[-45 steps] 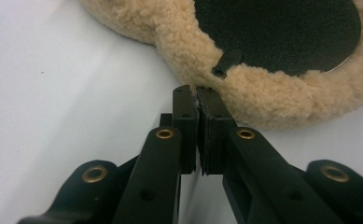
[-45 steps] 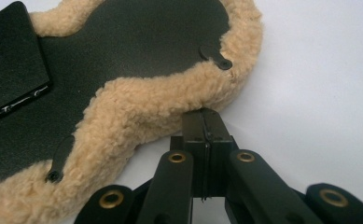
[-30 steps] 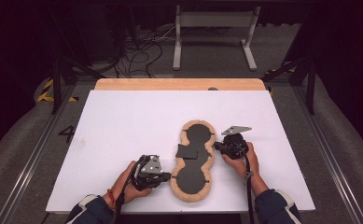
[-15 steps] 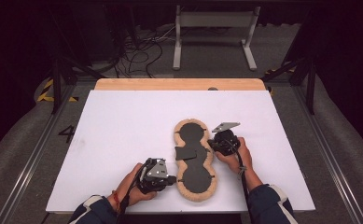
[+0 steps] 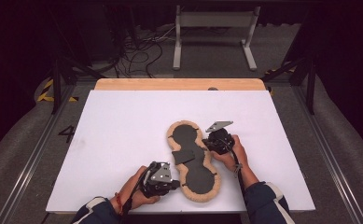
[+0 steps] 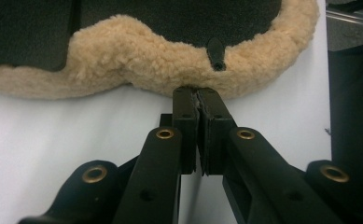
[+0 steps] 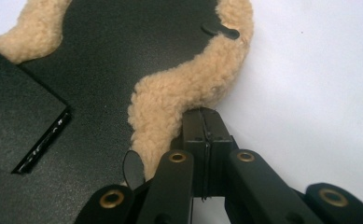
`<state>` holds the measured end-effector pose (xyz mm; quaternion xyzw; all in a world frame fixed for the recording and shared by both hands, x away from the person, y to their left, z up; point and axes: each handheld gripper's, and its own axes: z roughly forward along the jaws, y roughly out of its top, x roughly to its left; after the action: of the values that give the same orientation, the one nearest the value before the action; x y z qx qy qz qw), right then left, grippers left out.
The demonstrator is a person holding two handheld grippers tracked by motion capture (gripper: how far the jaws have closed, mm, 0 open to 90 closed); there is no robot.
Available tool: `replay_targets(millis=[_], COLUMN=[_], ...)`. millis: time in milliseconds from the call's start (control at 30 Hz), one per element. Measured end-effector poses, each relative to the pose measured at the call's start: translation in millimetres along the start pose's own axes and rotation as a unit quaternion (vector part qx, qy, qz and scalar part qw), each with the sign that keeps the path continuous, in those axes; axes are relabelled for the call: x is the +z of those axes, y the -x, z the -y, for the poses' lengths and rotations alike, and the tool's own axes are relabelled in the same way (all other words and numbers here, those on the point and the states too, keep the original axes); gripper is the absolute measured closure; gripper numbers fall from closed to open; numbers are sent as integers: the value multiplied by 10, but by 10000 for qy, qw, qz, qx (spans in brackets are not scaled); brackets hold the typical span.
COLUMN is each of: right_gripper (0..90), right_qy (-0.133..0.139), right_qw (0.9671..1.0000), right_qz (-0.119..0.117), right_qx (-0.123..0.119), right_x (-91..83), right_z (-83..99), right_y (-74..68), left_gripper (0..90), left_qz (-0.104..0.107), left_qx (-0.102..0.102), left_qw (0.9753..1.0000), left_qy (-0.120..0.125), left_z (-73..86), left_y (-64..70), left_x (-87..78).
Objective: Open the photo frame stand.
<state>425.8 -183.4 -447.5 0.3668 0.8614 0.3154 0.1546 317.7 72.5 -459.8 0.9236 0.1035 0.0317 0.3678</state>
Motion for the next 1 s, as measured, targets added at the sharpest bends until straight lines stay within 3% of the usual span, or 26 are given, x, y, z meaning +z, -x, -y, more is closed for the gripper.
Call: replay_targets(millis=[833,1000], right_gripper=[900,838], right_qy=[-396,-355], right_qw=[9970,9976], right_qz=[307,382], right_qx=[-582,-448], right_x=[197,139], right_z=[-329,-321], right_y=[-196,-165], left_gripper=[896,850], left_qz=[-8,6], left_qx=[27,127], left_qw=[10000,9999], left_qy=[0,49], left_z=[-252,-249], left_y=[137,154], left_x=[228,202])
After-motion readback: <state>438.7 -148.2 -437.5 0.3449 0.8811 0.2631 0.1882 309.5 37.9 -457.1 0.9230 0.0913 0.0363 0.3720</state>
